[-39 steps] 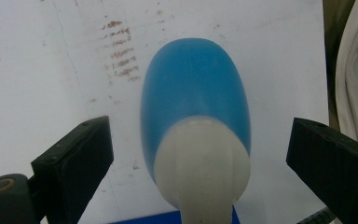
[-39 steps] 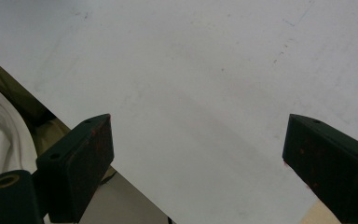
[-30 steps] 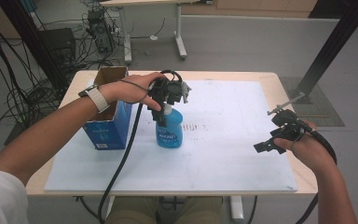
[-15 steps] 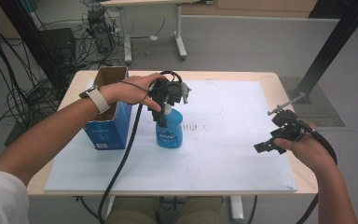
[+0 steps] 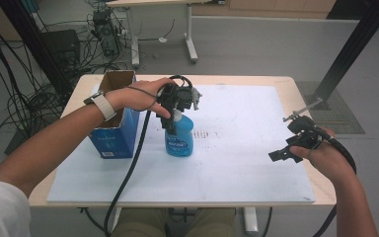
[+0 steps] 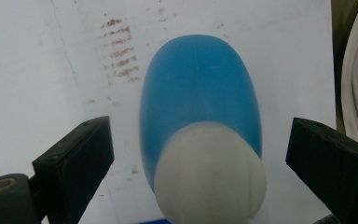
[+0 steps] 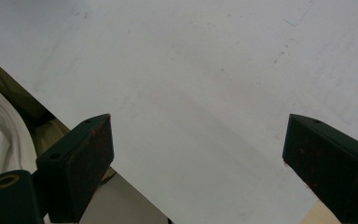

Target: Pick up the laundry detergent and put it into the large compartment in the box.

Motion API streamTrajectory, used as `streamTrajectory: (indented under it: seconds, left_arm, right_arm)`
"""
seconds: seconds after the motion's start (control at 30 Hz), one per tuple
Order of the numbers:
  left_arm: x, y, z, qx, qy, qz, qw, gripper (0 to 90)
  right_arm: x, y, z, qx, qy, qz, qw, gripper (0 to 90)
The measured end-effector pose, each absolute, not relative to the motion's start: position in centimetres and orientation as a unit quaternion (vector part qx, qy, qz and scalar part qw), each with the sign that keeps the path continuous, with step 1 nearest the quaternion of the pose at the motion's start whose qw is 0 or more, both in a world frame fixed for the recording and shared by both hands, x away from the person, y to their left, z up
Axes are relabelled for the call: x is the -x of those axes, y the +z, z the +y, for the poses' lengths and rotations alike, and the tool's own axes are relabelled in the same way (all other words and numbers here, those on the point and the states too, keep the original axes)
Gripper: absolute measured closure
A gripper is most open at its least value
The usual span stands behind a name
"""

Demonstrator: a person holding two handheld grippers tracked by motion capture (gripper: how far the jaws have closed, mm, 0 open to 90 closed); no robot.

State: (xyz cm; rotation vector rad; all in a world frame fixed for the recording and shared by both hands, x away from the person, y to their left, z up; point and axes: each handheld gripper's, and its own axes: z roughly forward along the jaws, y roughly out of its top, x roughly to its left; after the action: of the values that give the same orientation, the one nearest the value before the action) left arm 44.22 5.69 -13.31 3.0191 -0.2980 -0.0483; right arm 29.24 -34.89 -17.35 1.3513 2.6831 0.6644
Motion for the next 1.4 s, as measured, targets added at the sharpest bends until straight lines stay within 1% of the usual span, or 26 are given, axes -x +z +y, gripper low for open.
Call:
streamTrajectory:
  seconds: [1.4]
  left_arm:
    - [-44.1, -13.4, 5.91, -0.994, -0.013, -0.095, 0.057, 7.9]
  right_arm:
    - [-29.13, -17.13, -34.96, -0.439, 0.216, 0.871, 0.035, 8.7]
